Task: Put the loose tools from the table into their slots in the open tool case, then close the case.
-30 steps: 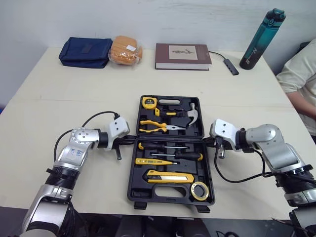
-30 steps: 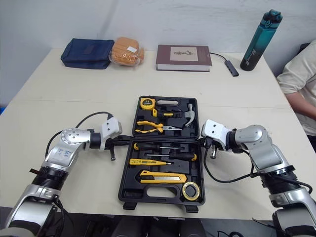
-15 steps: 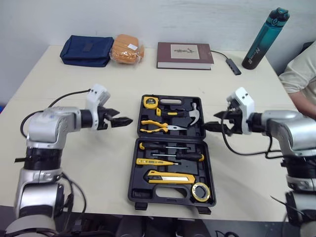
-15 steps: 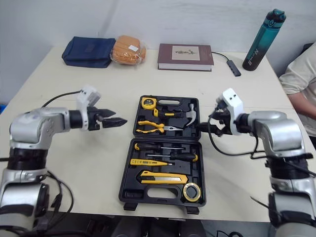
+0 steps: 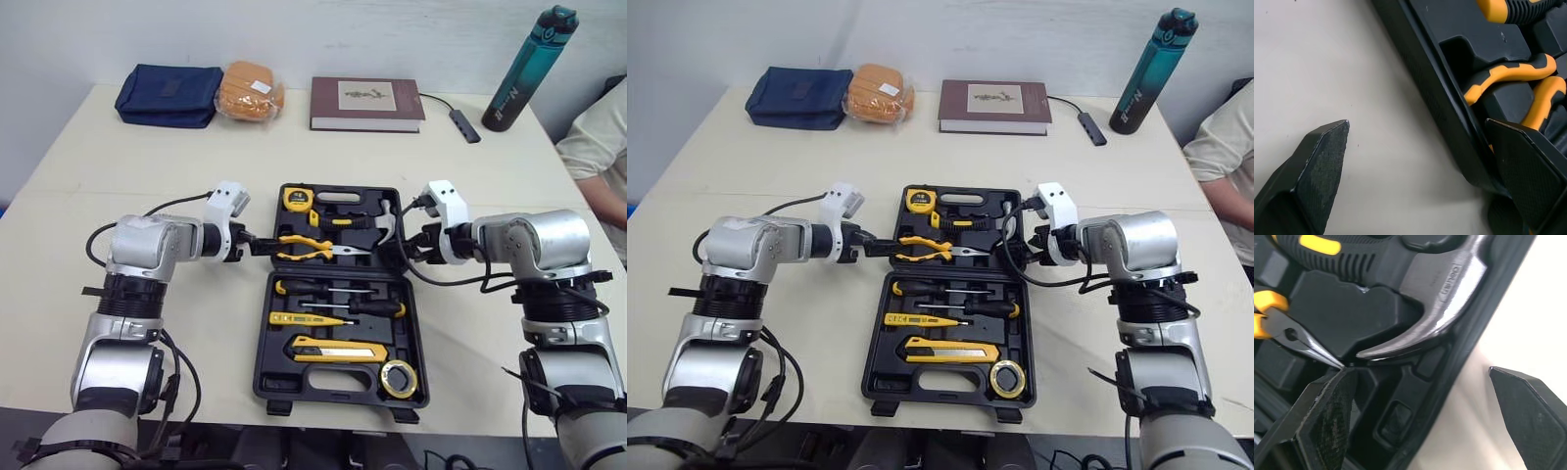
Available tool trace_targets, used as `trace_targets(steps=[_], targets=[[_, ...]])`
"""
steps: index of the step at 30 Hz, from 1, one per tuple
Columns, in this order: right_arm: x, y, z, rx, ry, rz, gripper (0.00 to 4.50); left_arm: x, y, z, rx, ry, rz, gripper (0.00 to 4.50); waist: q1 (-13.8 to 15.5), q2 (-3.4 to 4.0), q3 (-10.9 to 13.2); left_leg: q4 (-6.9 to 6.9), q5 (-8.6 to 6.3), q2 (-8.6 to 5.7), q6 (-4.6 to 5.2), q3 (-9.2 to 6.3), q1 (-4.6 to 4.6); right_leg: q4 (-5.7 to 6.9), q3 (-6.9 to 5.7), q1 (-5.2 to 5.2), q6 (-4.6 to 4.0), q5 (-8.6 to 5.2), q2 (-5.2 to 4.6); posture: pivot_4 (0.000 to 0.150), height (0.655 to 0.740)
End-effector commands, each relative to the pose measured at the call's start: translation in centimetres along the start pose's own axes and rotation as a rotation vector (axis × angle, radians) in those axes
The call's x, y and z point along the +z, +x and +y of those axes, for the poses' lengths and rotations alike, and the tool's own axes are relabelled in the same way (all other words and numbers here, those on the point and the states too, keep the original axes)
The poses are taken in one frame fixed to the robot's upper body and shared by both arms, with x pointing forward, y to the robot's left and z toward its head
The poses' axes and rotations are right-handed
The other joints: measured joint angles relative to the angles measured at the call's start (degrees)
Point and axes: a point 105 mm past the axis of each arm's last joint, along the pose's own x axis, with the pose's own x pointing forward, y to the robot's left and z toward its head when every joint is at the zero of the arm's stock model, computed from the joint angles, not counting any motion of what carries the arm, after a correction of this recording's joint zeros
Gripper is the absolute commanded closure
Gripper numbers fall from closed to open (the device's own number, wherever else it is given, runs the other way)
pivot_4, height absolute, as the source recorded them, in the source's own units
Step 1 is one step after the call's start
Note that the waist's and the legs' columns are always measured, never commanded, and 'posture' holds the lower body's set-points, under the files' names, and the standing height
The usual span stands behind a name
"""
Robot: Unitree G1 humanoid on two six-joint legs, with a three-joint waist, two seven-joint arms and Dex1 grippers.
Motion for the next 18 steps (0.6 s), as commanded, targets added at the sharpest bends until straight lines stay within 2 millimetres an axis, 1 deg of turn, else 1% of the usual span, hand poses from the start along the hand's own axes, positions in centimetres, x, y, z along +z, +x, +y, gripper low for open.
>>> trace_targets(steps=[1,6,12,14,17,18], targets=[[0.5,-0.6,-0.4,-0.031,0.003,-0.016,0.06,0.1,0.1,-0.8,-0.040,0.010,0.007,0.02,0.01,0.00,0.00,0.00,0.00,0.00,0.00,0.00,0.01,0.01,0.00,0.00,0.00,0.00,0.00,0.150,0.7400],[0.5,-1.1,-0.5,-0.032,0.017,-0.019,0.06,0.4,-0.3,-0.5,-0.014,0.023,0.007,0.02,0.00,0.00,0.00,0.01,0.00,0.00,0.00,0.01,0.01,0.02,0.02,0.00,0.00,0.00,0.00,0.150,0.7400],[0.3,-1.9,-1.5,-0.063,0.038,-0.027,0.06,0.7,-0.4,0.2,0.010,-0.009,-0.017,0.02,0.01,0.00,0.00,0.00,0.00,0.00,0.00,0.01,0.00,0.02,0.02,0.00,0.00,0.00,0.00,0.150,0.7400],[0.2,-1.9,-1.5,-0.064,0.038,-0.024,0.06,0.9,-0.3,0.4,0.019,-0.008,-0.021,0.02,0.02,0.00,0.00,0.00,0.00,0.00,0.00,0.02,0.00,0.02,0.02,-0.01,0.00,0.00,0.00,0.150,0.7400],[0.1,-1.7,-1.5,-0.062,0.036,-0.023,0.06,0.7,0.0,0.2,0.017,0.016,-0.006,0.02,-0.07,0.00,0.00,0.01,0.00,0.00,0.00,0.06,0.01,0.02,0.04,-0.01,0.00,0.00,0.00,0.150,0.7400],[0.1,-1.6,-1.3,-0.054,0.037,-0.023,0.28,0.6,0.2,0.0,0.007,0.024,-0.004,0.27,-0.05,0.00,0.00,0.01,0.00,0.01,0.00,0.07,0.01,0.02,0.05,-0.01,0.00,0.00,0.01,0.150,0.7400]])
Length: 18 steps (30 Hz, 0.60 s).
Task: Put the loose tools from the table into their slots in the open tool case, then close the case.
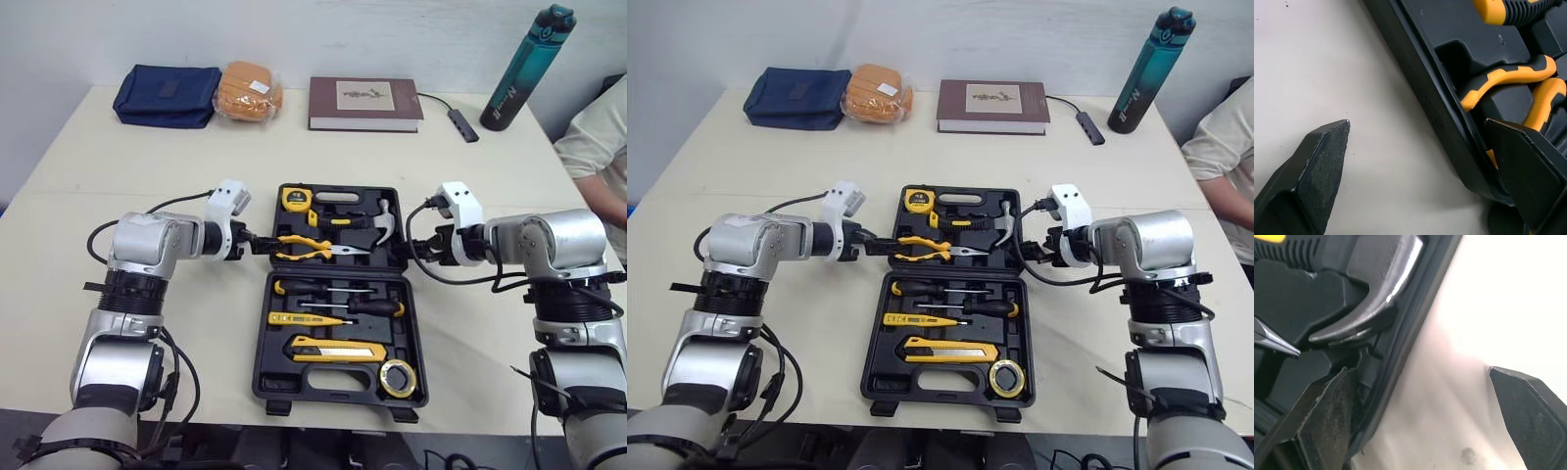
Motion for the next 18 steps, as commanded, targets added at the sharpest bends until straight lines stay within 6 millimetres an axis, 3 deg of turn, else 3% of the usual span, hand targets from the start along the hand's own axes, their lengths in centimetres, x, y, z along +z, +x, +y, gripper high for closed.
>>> trace_targets(steps=[1,4,5,13,15,18], targets=[[0.7,-0.5,0.2,0.011,-0.013,-0.042,0.58,0.3,0.3,-0.6,-0.009,0.042,-0.004,0.57,0.04,0.00,0.00,0.00,0.00,0.01,0.00,0.00,0.00,0.00,0.00,0.00,0.00,0.00,0.01,0.150,0.7400],[0.5,-0.4,0.3,0.011,-0.026,-0.032,1.87,-0.1,0.5,-0.9,-0.015,0.068,0.021,1.76,0.03,0.00,0.00,0.01,0.00,0.01,-0.01,0.00,0.01,0.01,0.00,0.00,0.00,0.00,0.00,0.150,0.7400],[0.4,-0.3,0.2,0.010,-0.028,-0.029,2.40,-0.2,0.5,-0.9,-0.015,0.067,0.024,1.81,0.04,0.00,0.00,0.02,0.00,0.01,-0.01,0.01,0.01,0.00,0.01,0.00,0.00,0.00,0.00,0.150,0.7400],[0.1,0.0,0.1,0.001,-0.032,-0.023,2.40,-0.5,0.8,-1.0,-0.006,0.074,0.035,1.81,0.03,-0.01,0.00,0.02,0.00,0.01,-0.01,0.04,0.04,0.04,0.06,0.00,0.00,0.00,0.01,0.150,0.7400],[0.0,0.0,0.2,0.003,-0.036,-0.022,2.48,-0.6,0.8,-1.0,-0.005,0.083,0.030,2.33,0.03,-0.01,-0.01,0.03,0.00,0.01,-0.01,0.04,0.05,0.04,0.07,0.01,0.00,0.00,0.00,0.150,0.7400],[0.0,0.0,0.3,-0.002,-0.041,-0.028,3.32,-1.2,1.1,-1.3,-0.017,0.104,0.041,3.42,0.05,-0.01,-0.02,0.02,0.00,0.01,-0.01,0.07,0.11,0.06,0.13,0.04,0.00,0.00,0.01,0.150,0.7400]])
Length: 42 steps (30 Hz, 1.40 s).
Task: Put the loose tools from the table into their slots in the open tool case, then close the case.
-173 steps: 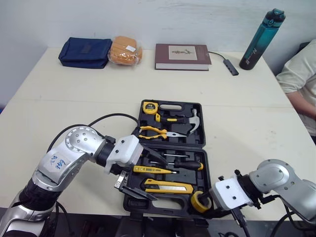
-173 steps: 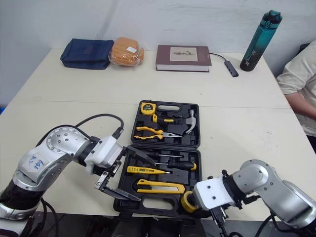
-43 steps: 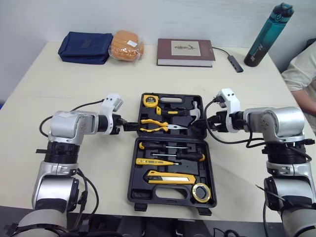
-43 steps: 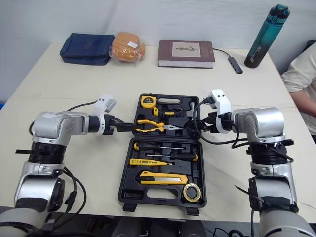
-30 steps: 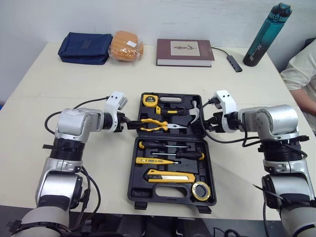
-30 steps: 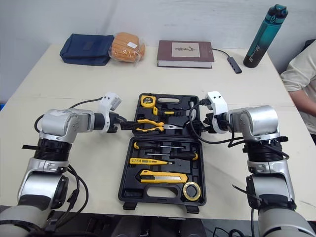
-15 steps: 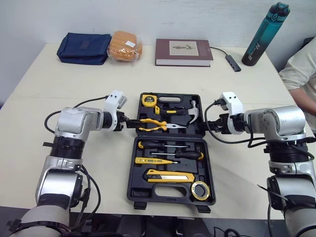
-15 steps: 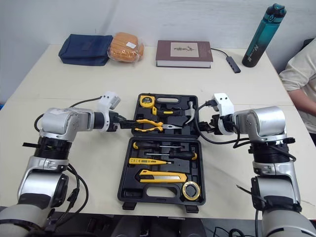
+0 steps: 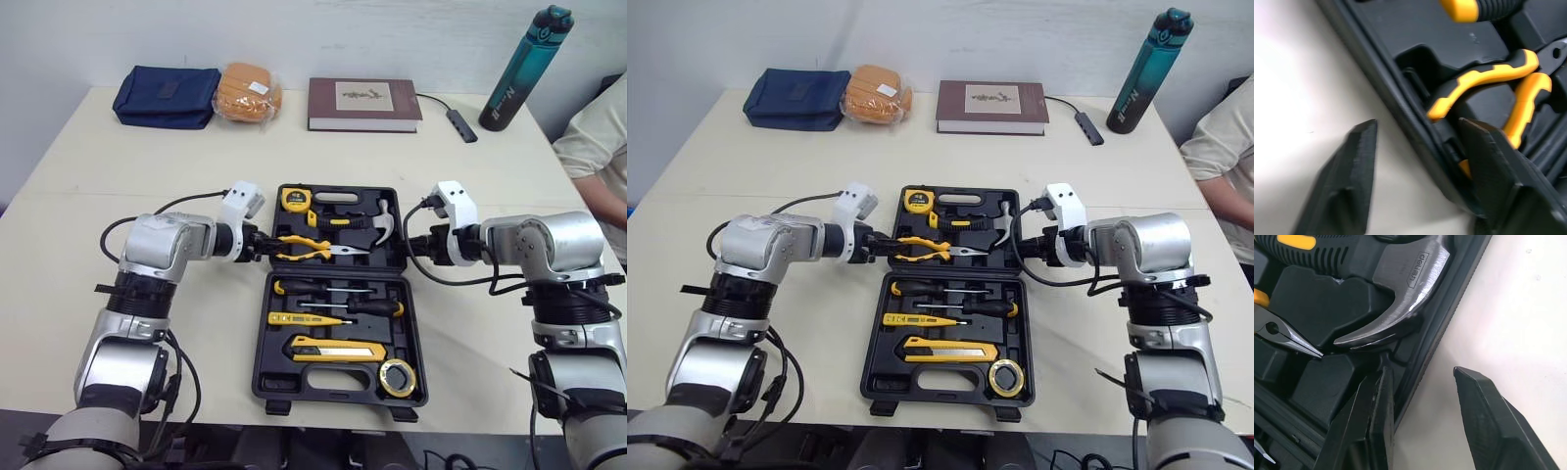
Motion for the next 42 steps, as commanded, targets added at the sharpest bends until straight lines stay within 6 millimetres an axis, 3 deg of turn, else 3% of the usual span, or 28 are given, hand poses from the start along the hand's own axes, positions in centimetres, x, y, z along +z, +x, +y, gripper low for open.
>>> trace_targets(steps=[1,2,3,9,12,16,21,25,32,36,38,42], targets=[[-0.2,-0.3,-0.6,-0.054,-0.018,0.001,3.80,-1.6,0.3,0.1,0.019,0.029,0.042,3.76,-0.01,-0.01,-0.02,-0.02,0.00,0.00,0.00,0.02,0.10,0.04,0.03,0.06,0.00,0.00,0.00,0.150,0.7400],[-0.3,-0.3,-0.4,-0.052,-0.023,0.001,4.33,-1.8,0.4,-0.1,0.017,0.037,0.043,3.97,-0.02,-0.02,-0.04,-0.07,0.00,0.01,0.00,0.06,0.22,0.03,0.08,0.13,0.00,0.00,0.00,0.150,0.7400],[-0.3,-0.3,-0.3,-0.051,-0.026,0.001,4.50,-1.8,0.5,-0.4,0.010,0.040,0.039,4.08,0.01,-0.03,-0.11,-0.13,0.00,0.01,0.00,0.13,0.33,0.03,0.16,0.19,0.00,0.00,0.00,0.150,0.7400],[0.3,-0.5,0.0,-0.057,-0.045,-0.039,4.50,-0.8,0.5,-1.3,-0.023,0.053,-0.024,4.38,0.09,-0.13,-0.21,-0.23,0.00,0.00,0.00,0.24,0.43,0.00,0.30,0.22,0.00,0.00,-0.02,0.150,0.7400],[1.7,-0.7,0.4,-0.050,-0.079,-0.126,4.50,0.7,0.3,-1.6,-0.034,0.101,-0.107,4.38,0.14,-0.14,-0.20,-0.24,0.00,0.00,0.00,0.26,0.44,-0.01,0.30,0.22,0.00,0.00,-0.02,0.150,0.7400],[5.2,-1.8,1.2,-0.044,-0.143,-0.355,4.50,4.4,-0.4,-1.0,0.020,0.204,-0.285,4.40,0.12,-0.17,-0.18,-0.20,0.03,0.00,0.01,0.38,0.36,-0.01,0.37,0.11,0.05,0.03,-0.02,0.150,0.7400],[6.9,-2.5,2.0,-0.085,-0.320,-0.504,4.50,7.0,-1.3,-0.7,0.082,0.397,-0.436,4.50,0.02,-0.18,-0.16,-0.38,0.09,0.01,-0.03,0.54,0.05,-0.01,0.40,-0.39,0.07,0.04,0.02,0.150,0.7400],[5.9,-2.3,1.9,-0.148,-0.543,-0.582,4.50,7.0,-1.4,-1.3,0.098,0.592,-0.519,4.50,0.05,-0.18,-0.16,-0.30,0.11,0.00,-0.02,0.61,-0.61,0.24,0.29,-1.12,0.07,0.04,0.01,0.150,0.7400],[1.9,-1.6,2.1,-0.173,-0.787,-0.663,4.50,4.9,-1.8,-1.3,0.186,0.757,-0.593,4.50,0.09,-0.18,-0.16,-0.20,0.13,-0.01,0.05,0.66,-0.57,0.25,-0.18,-1.02,0.07,0.04,-0.10,0.150,0.7400],[-0.5,-2.2,2.4,-0.223,-0.992,-0.732,4.50,3.5,-2.8,-1.0,0.308,0.883,-0.622,4.50,0.02,-0.18,-0.17,-0.11,0.14,0.02,0.07,0.63,-0.47,0.21,-0.13,-0.86,0.07,0.04,-0.13,0.150,0.7400],[-1.7,-2.8,2.6,-0.231,-1.078,-0.762,4.50,2.6,-3.8,-0.9,0.342,0.880,-0.642,3.55,-0.08,-0.18,-0.17,-0.10,0.14,0.03,0.07,0.66,-0.43,0.22,-0.07,-0.84,0.07,0.04,-0.13,0.150,0.7400],[-2.6,-6.1,3.9,-0.206,-1.183,-0.832,2.75,0.4,-6.8,-0.9,0.353,0.791,-0.626,1.93,-0.18,-0.17,-0.17,-0.11,0.14,0.13,0.06,0.68,-0.38,0.22,0.03,-0.84,0.07,0.04,-0.13,0.150,0.7400]])
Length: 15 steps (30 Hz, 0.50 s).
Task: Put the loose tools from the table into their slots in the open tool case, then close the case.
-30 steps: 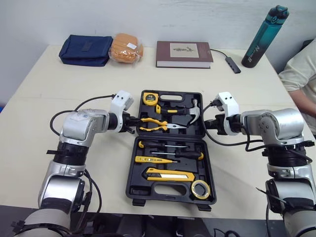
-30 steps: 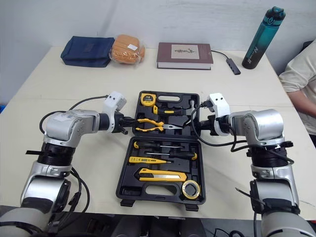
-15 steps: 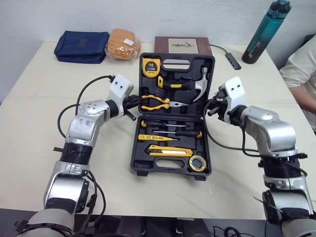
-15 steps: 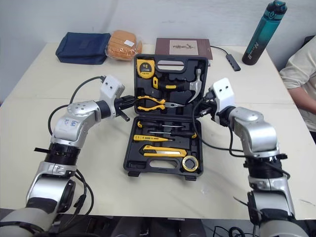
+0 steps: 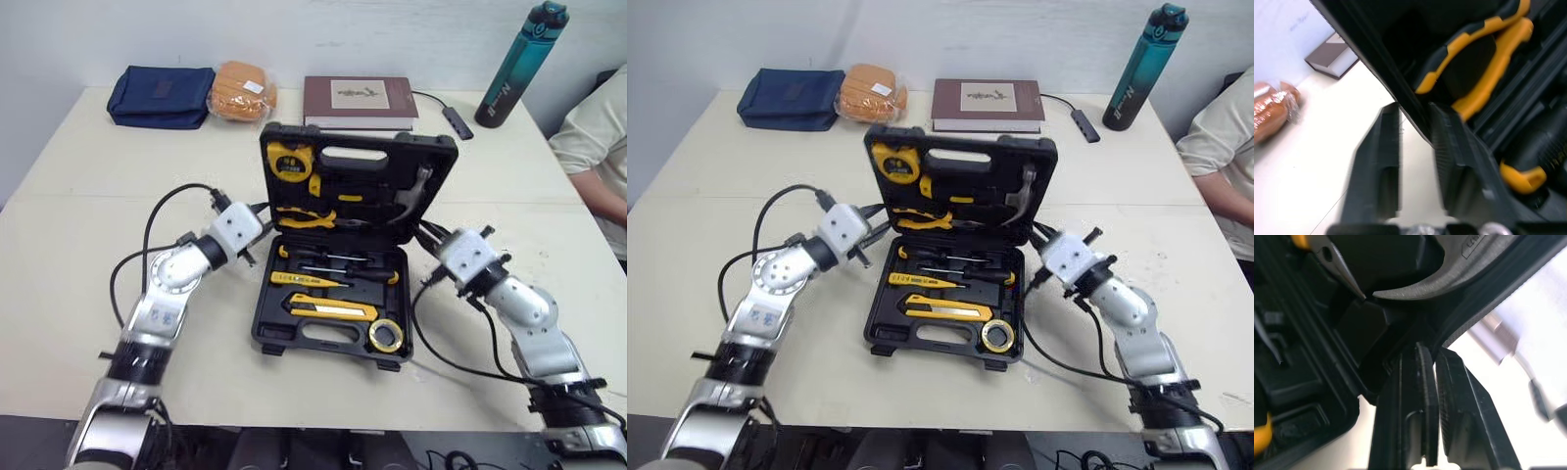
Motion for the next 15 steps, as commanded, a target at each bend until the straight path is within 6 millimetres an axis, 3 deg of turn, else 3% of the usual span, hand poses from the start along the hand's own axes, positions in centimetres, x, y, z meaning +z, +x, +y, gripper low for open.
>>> trace_targets(steps=[1,2,4,6,7,10,12,15], targets=[[4.1,-2.1,-1.0,0.043,-0.102,-0.118,2.25,1.8,-3.5,1.8,0.041,-0.066,-0.015,1.44,-0.07,0.00,0.00,-0.01,0.00,0.02,0.00,0.00,0.00,0.01,0.03,-0.01,0.00,0.00,0.01,0.150,0.7400],[4.6,-3.1,-1.0,0.110,-0.048,-0.086,1.77,1.8,-4.9,1.6,0.003,-0.150,0.008,1.05,-0.05,0.00,0.00,-0.03,0.00,0.03,0.00,0.00,0.02,0.02,0.07,0.00,0.00,0.00,0.02,0.150,0.7400],[5.4,-5.5,-0.4,0.265,0.100,-0.012,1.71,1.7,-7.8,1.2,-0.082,-0.316,0.074,0.03,0.09,0.02,0.01,-0.05,0.00,0.05,-0.01,-0.03,-0.01,-0.01,0.12,0.01,-0.01,0.00,0.00,0.150,0.7400],[6.1,-8.9,0.4,0.469,0.261,0.102,1.71,1.6,-11.3,1.2,-0.158,-0.447,0.154,0.03,0.20,0.02,0.04,-0.14,-0.01,0.09,0.01,-0.23,0.37,-0.26,0.11,0.57,-0.02,-0.01,0.03,0.150,0.7400],[6.1,-10.6,0.8,0.556,0.351,0.179,1.71,1.7,-12.8,1.1,-0.199,-0.494,0.186,0.03,0.21,0.00,0.08,-0.42,-0.07,0.10,0.05,-0.36,0.98,-0.69,0.09,1.32,-0.03,-0.01,0.05,0.150,0.7400],[5.6,-14.0,0.7,0.643,0.568,0.329,1.71,1.3,-15.4,1.7,-0.236,-0.579,0.267,0.03,0.34,-0.06,0.07,-0.70,-0.69,0.22,0.32,-0.79,2.25,-1.78,-0.24,2.92,-0.16,-0.09,0.15,0.150,0.7400],[5.4,-14.7,0.7,0.642,0.638,0.352,1.71,0.8,-15.8,2.1,-0.241,-0.583,0.301,0.03,0.44,-0.07,0.05,-0.72,-0.93,0.23,0.32,-0.85,2.44,-1.93,-0.21,3.16,-0.24,-0.12,0.12,0.150,0.7400],[5.2,-14.4,1.8,0.656,0.679,0.357,1.71,-0.3,-14.9,2.8,-0.209,-0.537,0.318,0.03,0.47,0.01,0.02,-0.74,-1.01,0.21,0.28,-0.84,2.46,-1.99,-0.19,3.15,-0.29,-0.15,0.07,0.150,0.7400]])
